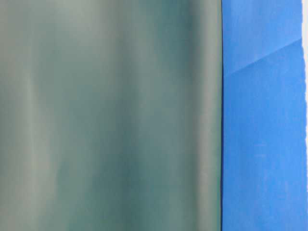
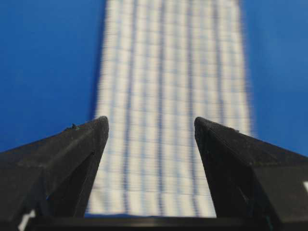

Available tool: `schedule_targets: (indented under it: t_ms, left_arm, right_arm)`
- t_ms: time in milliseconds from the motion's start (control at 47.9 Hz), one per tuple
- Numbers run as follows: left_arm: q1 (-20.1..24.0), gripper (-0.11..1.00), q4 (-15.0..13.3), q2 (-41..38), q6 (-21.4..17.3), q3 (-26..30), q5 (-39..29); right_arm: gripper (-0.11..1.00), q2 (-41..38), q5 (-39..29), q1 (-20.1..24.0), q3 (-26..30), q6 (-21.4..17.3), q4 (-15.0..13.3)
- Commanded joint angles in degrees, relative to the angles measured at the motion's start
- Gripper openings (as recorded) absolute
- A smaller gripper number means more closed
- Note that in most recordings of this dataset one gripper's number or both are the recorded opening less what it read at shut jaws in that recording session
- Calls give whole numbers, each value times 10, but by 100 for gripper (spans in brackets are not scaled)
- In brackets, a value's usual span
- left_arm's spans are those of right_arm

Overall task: Fold the blue towel.
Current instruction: 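Release the folded edge and regrasp the towel's left and right ends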

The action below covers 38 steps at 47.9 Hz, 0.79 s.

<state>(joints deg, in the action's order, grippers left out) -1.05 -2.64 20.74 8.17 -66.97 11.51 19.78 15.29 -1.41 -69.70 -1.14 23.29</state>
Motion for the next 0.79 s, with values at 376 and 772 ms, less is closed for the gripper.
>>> schedule_targets:
  t_ms: [376, 772]
  left_arm:
    - [52, 66, 2, -118, -32, 6, 30]
    - [54, 33, 0, -184, -16, 17, 27]
  right_arm:
    - [85, -119, 69, -18, 16, 0, 1]
    - [45, -164, 79, -18, 28, 0, 2]
